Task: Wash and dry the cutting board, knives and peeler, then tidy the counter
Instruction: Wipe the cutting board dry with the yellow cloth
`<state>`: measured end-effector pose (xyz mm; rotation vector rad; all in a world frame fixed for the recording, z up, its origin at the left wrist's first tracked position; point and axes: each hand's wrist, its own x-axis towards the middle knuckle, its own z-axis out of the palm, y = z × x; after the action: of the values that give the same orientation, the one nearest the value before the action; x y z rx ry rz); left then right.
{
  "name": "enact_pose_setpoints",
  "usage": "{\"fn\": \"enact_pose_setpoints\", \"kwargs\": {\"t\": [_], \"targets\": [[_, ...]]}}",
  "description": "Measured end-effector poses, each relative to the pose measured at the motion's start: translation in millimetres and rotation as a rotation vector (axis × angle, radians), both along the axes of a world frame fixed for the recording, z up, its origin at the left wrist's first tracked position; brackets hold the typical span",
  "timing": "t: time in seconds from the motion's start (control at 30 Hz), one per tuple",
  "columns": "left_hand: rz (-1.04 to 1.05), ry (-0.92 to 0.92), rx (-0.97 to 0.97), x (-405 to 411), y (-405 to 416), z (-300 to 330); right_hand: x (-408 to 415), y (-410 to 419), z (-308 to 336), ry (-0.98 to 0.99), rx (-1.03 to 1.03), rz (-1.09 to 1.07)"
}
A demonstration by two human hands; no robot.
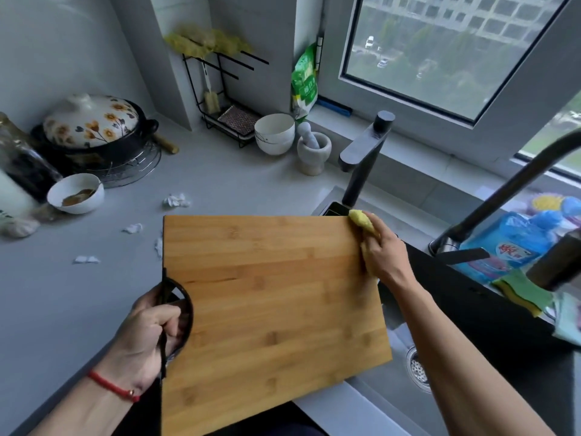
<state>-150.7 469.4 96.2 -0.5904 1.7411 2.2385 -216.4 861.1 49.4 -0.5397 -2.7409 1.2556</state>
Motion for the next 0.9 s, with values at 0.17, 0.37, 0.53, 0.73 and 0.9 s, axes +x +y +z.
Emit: {"fn": "enact_pose_setpoints", "kwargs": {"t": [0.17, 0.37, 0.53, 0.73, 0.9], "targets": [[0.137, -0.090, 0.052, -8, 6, 0, 36, 12, -9, -0.180, -0.083, -0.034], [0.218, -0.073, 0.095, -14, 11, -10, 49, 0, -8, -0.099, -0.161, -0.171], [0.320, -0.052, 0.153, -13, 22, -14, 59, -39, -9, -0.077, -0.314, -0.391], [0.408, -0.135, 0.225, -15, 39, -23, 85, -138, 13, -0.013, -0.475, -0.285], [0.484, -0.110, 0.235, -27, 39, -22, 114, -174, 26, -0.074, -0.694, -0.172]]}}
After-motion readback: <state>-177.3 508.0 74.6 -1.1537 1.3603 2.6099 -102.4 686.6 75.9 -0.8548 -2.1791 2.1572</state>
